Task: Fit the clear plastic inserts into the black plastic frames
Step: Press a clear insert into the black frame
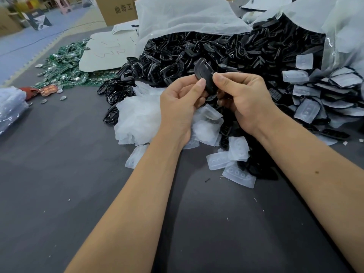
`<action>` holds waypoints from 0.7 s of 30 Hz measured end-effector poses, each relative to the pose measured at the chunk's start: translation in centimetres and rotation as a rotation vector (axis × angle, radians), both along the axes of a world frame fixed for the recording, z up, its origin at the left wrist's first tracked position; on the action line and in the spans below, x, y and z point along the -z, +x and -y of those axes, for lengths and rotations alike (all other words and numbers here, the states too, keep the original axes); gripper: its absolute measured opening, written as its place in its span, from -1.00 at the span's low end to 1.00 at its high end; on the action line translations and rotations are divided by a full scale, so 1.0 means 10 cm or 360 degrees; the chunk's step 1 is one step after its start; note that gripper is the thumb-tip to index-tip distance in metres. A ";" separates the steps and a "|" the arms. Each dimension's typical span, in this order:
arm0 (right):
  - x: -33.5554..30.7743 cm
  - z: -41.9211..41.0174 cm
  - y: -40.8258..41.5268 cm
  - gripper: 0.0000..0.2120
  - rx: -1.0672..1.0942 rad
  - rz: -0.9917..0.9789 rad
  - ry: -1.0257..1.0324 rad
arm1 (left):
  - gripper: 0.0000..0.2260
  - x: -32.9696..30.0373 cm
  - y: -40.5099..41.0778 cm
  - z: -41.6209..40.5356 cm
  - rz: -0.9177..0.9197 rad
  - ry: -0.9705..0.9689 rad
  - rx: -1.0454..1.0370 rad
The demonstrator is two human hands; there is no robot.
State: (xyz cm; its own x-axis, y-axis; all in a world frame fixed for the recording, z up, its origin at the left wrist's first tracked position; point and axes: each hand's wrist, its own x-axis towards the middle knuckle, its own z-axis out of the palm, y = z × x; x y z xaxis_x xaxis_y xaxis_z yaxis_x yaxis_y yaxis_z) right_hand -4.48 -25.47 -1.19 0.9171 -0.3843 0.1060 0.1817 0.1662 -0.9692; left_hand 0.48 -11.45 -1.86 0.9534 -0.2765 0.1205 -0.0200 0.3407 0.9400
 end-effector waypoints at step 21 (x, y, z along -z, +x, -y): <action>0.04 0.08 0.01 -0.75 -0.0266 0.0043 0.0259 | -0.84 -0.01 -0.02 -0.01 0.0001 -0.0022 0.0107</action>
